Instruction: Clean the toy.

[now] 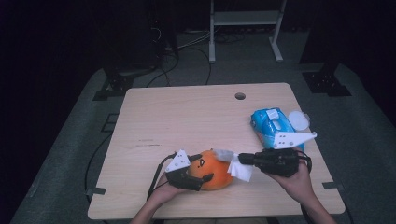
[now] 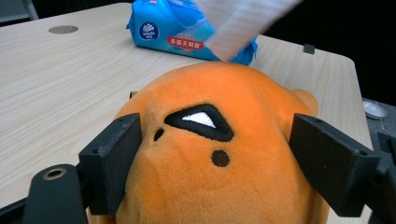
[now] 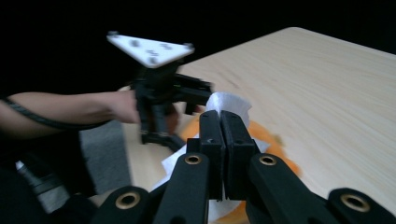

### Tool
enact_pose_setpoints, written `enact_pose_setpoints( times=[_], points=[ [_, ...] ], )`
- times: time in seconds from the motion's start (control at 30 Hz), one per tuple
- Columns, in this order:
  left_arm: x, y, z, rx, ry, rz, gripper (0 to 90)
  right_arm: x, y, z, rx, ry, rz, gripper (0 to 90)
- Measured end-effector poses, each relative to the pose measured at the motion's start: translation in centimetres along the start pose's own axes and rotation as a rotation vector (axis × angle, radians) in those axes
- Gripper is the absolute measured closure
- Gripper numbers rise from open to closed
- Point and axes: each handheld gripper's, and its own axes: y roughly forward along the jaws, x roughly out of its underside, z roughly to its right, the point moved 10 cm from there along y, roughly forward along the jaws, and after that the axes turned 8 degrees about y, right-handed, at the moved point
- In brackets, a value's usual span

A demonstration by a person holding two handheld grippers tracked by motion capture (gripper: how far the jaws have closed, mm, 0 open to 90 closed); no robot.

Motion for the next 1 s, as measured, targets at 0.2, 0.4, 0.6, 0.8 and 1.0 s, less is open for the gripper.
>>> enact_pose_setpoints(
  times=[0.2, 0.4, 0.6, 0.8, 1.0],
  points=[
    [0.0, 0.0, 0.0, 0.002, 0.004, 0.0, 17.6, 0.9, 2.0, -1.0, -0.041, -0.006, -0.078, 87.6],
    [0.0, 0.0, 0.1, 0.003, 0.005, -0.004, 17.1, 2.8, 5.2, 1.8, 0.05, -0.02, -0.165, 87.3],
    [-0.2, -0.2, 0.2, 0.021, 0.025, -0.042, 17.0, 3.4, 7.0, 1.8, 0.042, -0.094, -0.171, 85.4],
    [-0.3, 0.0, 0.4, 0.013, 0.044, -0.056, 17.2, 3.7, 7.8, 1.0, 0.026, -0.165, -0.175, 77.1],
    [-0.2, 0.2, 0.8, 0.03, 0.09, -0.083, 17.1, 4.1, 8.9, 1.2, 0.016, -0.215, -0.202, 68.1]
  ],
)
